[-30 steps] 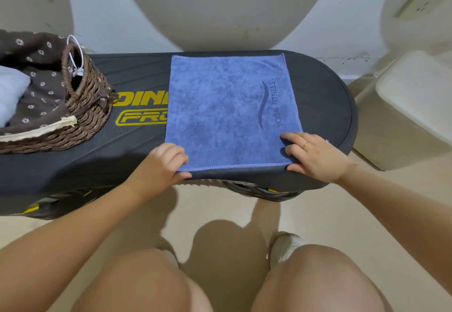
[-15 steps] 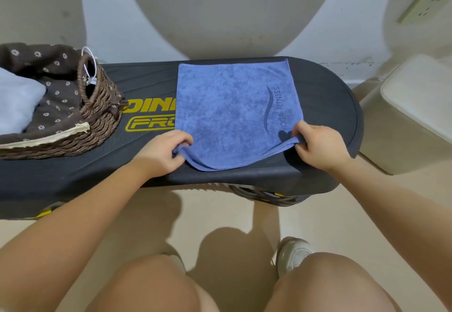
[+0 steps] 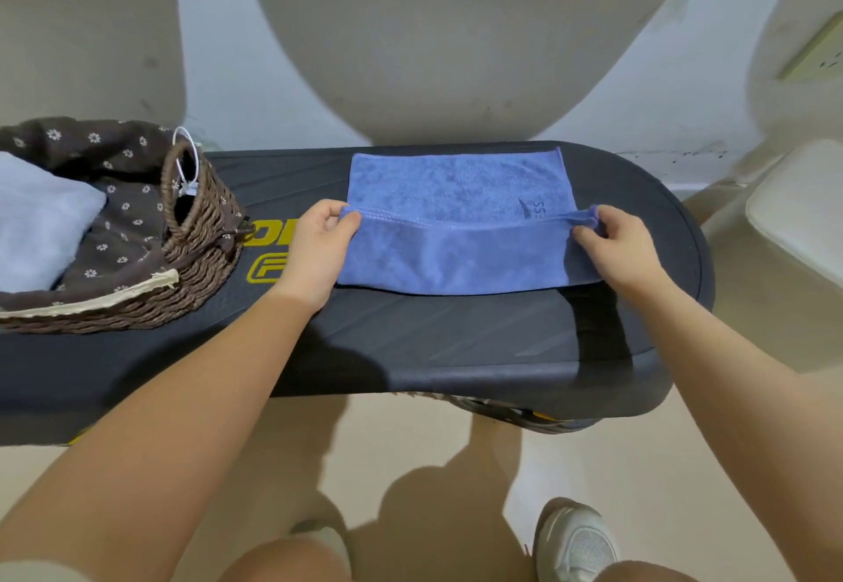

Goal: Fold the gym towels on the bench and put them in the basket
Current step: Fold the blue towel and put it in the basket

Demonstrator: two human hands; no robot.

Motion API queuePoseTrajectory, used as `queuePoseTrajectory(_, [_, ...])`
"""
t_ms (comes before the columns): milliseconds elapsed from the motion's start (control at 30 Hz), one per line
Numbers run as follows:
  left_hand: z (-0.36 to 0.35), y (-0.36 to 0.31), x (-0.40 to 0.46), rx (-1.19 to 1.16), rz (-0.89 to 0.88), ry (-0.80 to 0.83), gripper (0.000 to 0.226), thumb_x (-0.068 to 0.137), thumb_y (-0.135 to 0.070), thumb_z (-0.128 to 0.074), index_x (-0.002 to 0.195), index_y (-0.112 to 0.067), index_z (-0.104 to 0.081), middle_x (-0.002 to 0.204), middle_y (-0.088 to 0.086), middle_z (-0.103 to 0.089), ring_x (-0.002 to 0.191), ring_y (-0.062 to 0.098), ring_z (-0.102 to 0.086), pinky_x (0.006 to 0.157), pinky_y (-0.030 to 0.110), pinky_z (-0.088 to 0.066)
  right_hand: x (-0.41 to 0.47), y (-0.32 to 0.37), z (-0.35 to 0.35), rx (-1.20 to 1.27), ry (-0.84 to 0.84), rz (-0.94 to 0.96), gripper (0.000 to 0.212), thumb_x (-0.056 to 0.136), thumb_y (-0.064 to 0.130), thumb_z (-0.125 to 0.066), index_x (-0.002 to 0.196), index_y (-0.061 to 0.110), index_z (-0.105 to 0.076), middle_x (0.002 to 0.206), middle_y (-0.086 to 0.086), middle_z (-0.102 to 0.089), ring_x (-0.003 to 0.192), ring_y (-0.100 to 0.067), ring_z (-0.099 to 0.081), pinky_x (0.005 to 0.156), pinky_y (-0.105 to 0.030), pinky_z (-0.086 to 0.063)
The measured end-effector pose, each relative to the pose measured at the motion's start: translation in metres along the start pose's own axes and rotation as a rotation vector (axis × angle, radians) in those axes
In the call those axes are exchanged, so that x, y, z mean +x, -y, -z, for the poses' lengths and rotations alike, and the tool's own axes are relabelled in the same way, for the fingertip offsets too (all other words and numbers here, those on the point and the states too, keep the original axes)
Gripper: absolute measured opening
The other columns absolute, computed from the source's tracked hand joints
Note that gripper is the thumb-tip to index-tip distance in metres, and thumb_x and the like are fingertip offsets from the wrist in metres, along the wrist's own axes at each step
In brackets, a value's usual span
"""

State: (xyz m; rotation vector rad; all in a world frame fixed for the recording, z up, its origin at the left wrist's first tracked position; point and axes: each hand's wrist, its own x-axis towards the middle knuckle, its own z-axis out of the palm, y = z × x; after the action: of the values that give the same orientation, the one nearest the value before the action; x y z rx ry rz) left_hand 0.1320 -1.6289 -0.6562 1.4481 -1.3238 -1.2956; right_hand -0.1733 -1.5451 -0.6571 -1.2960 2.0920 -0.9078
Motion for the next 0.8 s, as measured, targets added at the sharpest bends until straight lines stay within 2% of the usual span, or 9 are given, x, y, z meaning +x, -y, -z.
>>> queuePoseTrajectory(100, [-0.006,-0.007,0.018,-0.024,0.03,-0.057,0.011,0.086,-0.02,-0.052,0.076,-0.022,-0.057,0.085,0.009,-0.053,0.08,0.019,-0.047,0.073,0.035,-0.037,0.021,0.006,0.0,0.318,-0.088,-0.149,0.023,0.092,0.017,-0.048,0.087,-0.003,-0.058,0.08,-0.009,-0.055,0.076,-0.018,-0.048,0.064,-0.03,-0.035])
queuePoseTrajectory(167, [-0.01,-0.012,0.033,-0.002,0.052,-0.098,0.012,0.086,-0.019,-0.051,0.076,-0.019,-0.057,0.085,0.008,-0.052,0.079,0.019,-0.046,0.071,0.034,-0.037,0.037,0.011,-0.001,0.358,-0.07,-0.19,0.025,0.095,0.023,-0.047,0.078,0.006,-0.055,0.075,-0.004,-0.051,0.075,-0.018,-0.044,0.064,-0.03,-0.034])
queuePoseTrajectory(233, [-0.014,-0.017,0.051,0.069,0.064,-0.13,0.01,0.085,-0.018,-0.049,0.077,-0.014,-0.054,0.081,0.008,-0.05,0.075,0.018,-0.044,0.067,0.033,-0.035,0.056,0.012,-0.003,0.313,-0.056,-0.215,0.031,0.096,0.03,-0.044,0.069,0.014,-0.047,0.069,-0.001,-0.045,0.074,-0.017,-0.04,0.061,-0.03,-0.03])
queuePoseTrajectory(333, [-0.025,-0.025,0.075,0.164,0.06,-0.148,0.009,0.083,-0.015,-0.046,0.075,-0.012,-0.049,0.073,0.006,-0.045,0.069,0.017,-0.038,0.061,0.031,-0.031,0.082,0.011,-0.006,0.209,-0.073,-0.238,0.038,0.096,0.034,-0.04,0.064,0.014,-0.043,0.068,-0.003,-0.047,0.074,-0.019,-0.042,0.066,-0.031,-0.032])
queuePoseTrajectory(500, [-0.035,-0.031,0.107,0.306,0.074,-0.212,0.034,0.086,-0.012,-0.04,0.058,-0.017,-0.022,0.059,0.0,-0.024,0.056,0.017,-0.018,0.05,0.03,-0.017,0.111,0.017,-0.013,0.032,-0.093,-0.192,0.043,0.099,0.029,-0.034,0.059,0.013,-0.033,0.063,-0.003,-0.041,0.065,-0.02,-0.036,0.067,-0.03,-0.028])
queuePoseTrajectory(567, [-0.037,-0.03,0.117,0.381,0.084,-0.207,0.033,0.087,-0.011,-0.039,0.059,-0.017,-0.021,0.06,0.0,-0.025,0.057,0.018,-0.018,0.049,0.03,-0.018,0.117,0.017,-0.017,0.01,-0.099,-0.206,0.042,0.1,0.03,-0.033,0.065,0.008,-0.043,0.069,-0.007,-0.047,0.073,-0.024,-0.041,0.069,-0.031,-0.03])
queuePoseTrajectory(633, [-0.039,-0.028,0.124,0.425,0.103,-0.198,0.033,0.088,-0.011,-0.037,0.06,-0.017,-0.022,0.062,-0.001,-0.027,0.056,0.018,-0.021,0.049,0.028,-0.019,0.122,0.017,-0.02,-0.105,-0.113,-0.192,0.043,0.1,0.031,-0.031,0.084,0.0,-0.056,0.083,-0.014,-0.054,0.083,-0.03,-0.049,0.071,-0.033,-0.031])
queuePoseTrajectory(733, [-0.043,-0.022,0.13,0.533,0.09,-0.203,0.03,0.092,-0.013,-0.036,0.063,-0.014,-0.029,0.065,0.002,-0.036,0.056,0.022,-0.032,0.051,0.027,-0.025,0.13,0.018,-0.024,-0.291,-0.133,-0.155,0.044,0.1,0.033,-0.03,0.099,0.001,-0.059,0.102,-0.022,-0.062,0.1,-0.038,-0.054,0.074,-0.034,-0.031])
queuePoseTrajectory(800, [-0.042,-0.018,0.131,0.633,0.042,-0.222,0.021,0.094,-0.016,-0.036,0.076,-0.008,-0.041,0.076,0.008,-0.047,0.069,0.03,-0.042,0.06,0.03,-0.031,0.139,0.018,-0.025,-0.333,-0.12,-0.171,0.043,0.1,0.034,-0.031,0.099,0.002,-0.06,0.106,-0.024,-0.062,0.1,-0.038,-0.055,0.073,-0.034,-0.033])
